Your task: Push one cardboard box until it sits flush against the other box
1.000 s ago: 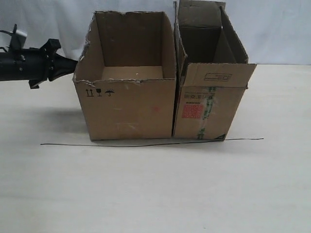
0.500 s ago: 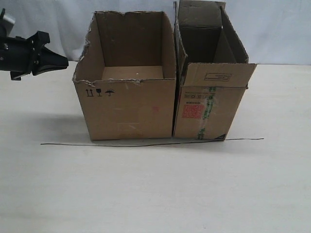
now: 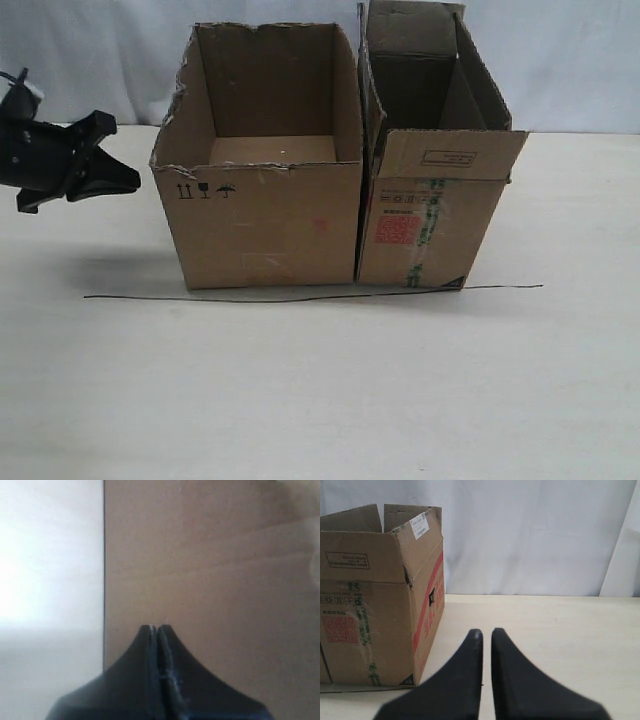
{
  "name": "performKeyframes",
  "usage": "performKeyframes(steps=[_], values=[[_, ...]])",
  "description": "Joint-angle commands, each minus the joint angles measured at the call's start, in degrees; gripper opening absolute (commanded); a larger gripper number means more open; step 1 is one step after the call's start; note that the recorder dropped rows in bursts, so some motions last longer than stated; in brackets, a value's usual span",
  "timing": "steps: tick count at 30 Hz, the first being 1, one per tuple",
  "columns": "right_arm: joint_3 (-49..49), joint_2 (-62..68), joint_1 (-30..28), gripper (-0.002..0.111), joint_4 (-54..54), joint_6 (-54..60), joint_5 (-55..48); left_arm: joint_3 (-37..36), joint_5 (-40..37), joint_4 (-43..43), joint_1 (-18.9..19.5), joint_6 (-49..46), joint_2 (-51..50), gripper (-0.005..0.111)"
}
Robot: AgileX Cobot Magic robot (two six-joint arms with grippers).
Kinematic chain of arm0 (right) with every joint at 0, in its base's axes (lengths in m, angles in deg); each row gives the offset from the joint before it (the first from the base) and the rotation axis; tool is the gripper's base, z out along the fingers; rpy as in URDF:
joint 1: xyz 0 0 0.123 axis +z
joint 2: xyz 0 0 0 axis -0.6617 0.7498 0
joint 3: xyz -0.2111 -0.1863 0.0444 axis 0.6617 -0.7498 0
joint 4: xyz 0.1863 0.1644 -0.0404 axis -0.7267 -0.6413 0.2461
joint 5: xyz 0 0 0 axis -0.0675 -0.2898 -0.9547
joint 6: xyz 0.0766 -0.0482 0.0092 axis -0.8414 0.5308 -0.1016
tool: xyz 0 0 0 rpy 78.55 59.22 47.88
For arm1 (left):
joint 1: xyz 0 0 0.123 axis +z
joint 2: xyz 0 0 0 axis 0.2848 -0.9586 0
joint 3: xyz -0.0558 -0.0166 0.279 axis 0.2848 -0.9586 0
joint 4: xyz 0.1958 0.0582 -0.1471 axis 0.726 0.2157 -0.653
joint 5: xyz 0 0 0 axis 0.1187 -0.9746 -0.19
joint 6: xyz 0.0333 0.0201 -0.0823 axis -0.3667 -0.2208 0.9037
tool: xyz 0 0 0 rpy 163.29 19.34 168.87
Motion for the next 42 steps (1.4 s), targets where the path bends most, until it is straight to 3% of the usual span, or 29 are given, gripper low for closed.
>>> performKeyframes(steps=[1, 8, 34, 39, 42], values=[[-0.29, -0.22, -0.38, 0.005, 0.60, -0.20, -0.28, -0.74, 3.53, -4.18, -2.21, -1.23, 0.47, 0.000], [-0.29, -0.22, -0.38, 0.005, 0.60, -0.20, -0.28, -0.74, 4.90, -10.10, -2.82, -4.04, 0.47, 0.000], [-0.29, -0.22, -0.38, 0.005, 0.16, -0.20, -0.28, -0.74, -2.30, -9.57, -5.95, -4.29, 0.60, 0.000], [-0.29, -0.22, -0.38, 0.005, 0.16, -0.20, -0.28, -2.14, -2.08, 3.64, -0.95, -1.85, 8.98, 0.000], [-0.29, -0.22, -0.38, 0.005, 0.16, -0.20, -0.28, -11.32, 9.33, 2.03, -0.67, -5.33, 22.00, 0.000]])
